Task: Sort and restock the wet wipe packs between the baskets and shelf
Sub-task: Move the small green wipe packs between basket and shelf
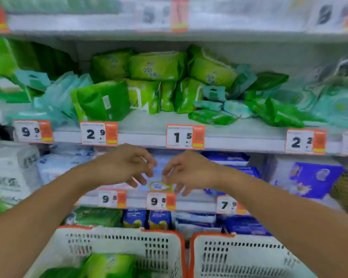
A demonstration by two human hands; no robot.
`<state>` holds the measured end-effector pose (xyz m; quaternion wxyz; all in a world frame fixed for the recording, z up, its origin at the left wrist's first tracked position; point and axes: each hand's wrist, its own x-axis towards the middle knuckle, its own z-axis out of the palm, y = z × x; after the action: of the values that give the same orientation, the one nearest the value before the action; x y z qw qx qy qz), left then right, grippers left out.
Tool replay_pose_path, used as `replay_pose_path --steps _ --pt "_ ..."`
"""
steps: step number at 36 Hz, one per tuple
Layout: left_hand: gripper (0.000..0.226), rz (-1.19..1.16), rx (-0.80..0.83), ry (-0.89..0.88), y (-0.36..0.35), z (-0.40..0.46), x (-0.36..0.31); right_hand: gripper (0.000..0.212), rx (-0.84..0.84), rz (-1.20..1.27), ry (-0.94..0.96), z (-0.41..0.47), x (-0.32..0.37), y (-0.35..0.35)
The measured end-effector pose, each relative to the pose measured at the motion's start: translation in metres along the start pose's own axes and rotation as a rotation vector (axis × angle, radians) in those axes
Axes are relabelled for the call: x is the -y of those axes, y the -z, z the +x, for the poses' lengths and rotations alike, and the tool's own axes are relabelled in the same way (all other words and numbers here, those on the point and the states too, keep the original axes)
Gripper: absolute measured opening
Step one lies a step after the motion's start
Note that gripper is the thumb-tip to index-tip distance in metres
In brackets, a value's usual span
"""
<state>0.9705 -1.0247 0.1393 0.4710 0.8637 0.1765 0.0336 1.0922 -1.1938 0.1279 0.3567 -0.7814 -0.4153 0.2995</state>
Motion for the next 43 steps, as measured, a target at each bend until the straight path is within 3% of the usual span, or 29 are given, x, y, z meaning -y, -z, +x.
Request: replay_pose_path --steps 2,4,5,7,10,12,14,16,19,22,24,26,28,30,32,34,36,38,39,41,43 --pt "0.019 -0.092 -0.227 -0.263 -0.01 0.022 -0.04 0.006 -0.417 -0.119 0.159 -0.012 0.01 0.057" --pt "0.021 0.005 -0.377 -0.489 -0.021 0.047 -0.081 0.011 -0.869 -0.29 0.207 -0.026 0.005 0.113" --pt "0.017 0.126 -0.396 -0.583 -0.028 0.06 -0.099 0.015 -1.028 -0.372 0.167 -0.032 -0.004 0.139" --pt "0.009 0.337 -0.344 -0.667 -0.047 0.089 -0.13 0.046 -1.148 -0.484 -0.032 -0.043 -0.029 0.18" --pt "0.021 0.463 -0.237 -0.552 -0.085 0.132 -0.16 0.098 -1.042 -0.494 -0.354 -0.048 -0.068 0.209" --pt "0.027 0.402 -0.19 -0.438 -0.107 0.153 -0.174 0.108 -0.937 -0.548 -0.459 -0.045 -0.086 0.217" --pt "0.019 0.332 -0.169 -0.324 -0.125 0.166 -0.185 0.102 -0.847 -0.535 -0.487 -0.043 -0.093 0.226" --pt "0.019 0.323 -0.149 -0.249 -0.138 0.175 -0.19 0.083 -0.812 -0.51 -0.461 -0.039 -0.098 0.235" --pt "0.022 0.171 -0.096 -0.186 -0.15 0.184 -0.191 0.051 -0.909 -0.422 -0.367 -0.034 -0.099 0.247" --pt "0.042 -0.29 -0.03 -0.067 -0.148 0.185 -0.2 0.044 -1.053 0.077 -0.195 -0.046 -0.086 0.261" --pt "0.043 -0.552 0.075 -0.031 -0.145 0.182 -0.212 0.032 -0.85 0.606 -0.008 -0.053 -0.08 0.268" --pt "0.032 -0.76 0.169 -0.063 -0.145 0.181 -0.221 0.031 -0.547 0.834 0.134 -0.058 -0.075 0.261" --pt "0.038 -0.912 0.131 -0.108 -0.144 0.184 -0.224 0.033 -0.448 0.725 0.126 -0.053 -0.076 0.252" --pt "0.054 -0.956 -0.105 -0.131 -0.139 0.192 -0.216 0.049 -0.647 0.56 0.066 -0.045 -0.08 0.252" --pt "0.089 -0.895 -0.29 -0.175 -0.129 0.194 -0.207 0.049 -0.955 0.26 0.043 -0.036 -0.095 0.264" --pt "0.112 -0.772 -0.351 -0.194 -0.12 0.196 -0.2 0.049 -0.982 -0.164 -0.033 -0.028 -0.11 0.271" --pt "0.081 -0.72 -0.304 -0.225 -0.112 0.191 -0.2 0.085 -0.766 -0.339 -0.159 -0.016 -0.117 0.269" --pt "0.057 -0.662 -0.246 -0.221 -0.105 0.189 -0.198 0.101 -0.64 -0.427 -0.265 -0.003 -0.117 0.262" --pt "0.061 -0.636 -0.223 -0.21 -0.102 0.189 -0.197 0.098 -0.637 -0.467 -0.302 0.002 -0.117 0.26" --pt "0.066 -0.604 -0.203 -0.198 -0.097 0.186 -0.193 0.07 -0.715 -0.503 -0.335 0.009 -0.114 0.257" --pt "0.053 -0.624 -0.233 -0.205 -0.092 0.18 -0.19 0.044 -0.791 -0.459 -0.284 0.008 -0.104 0.255"
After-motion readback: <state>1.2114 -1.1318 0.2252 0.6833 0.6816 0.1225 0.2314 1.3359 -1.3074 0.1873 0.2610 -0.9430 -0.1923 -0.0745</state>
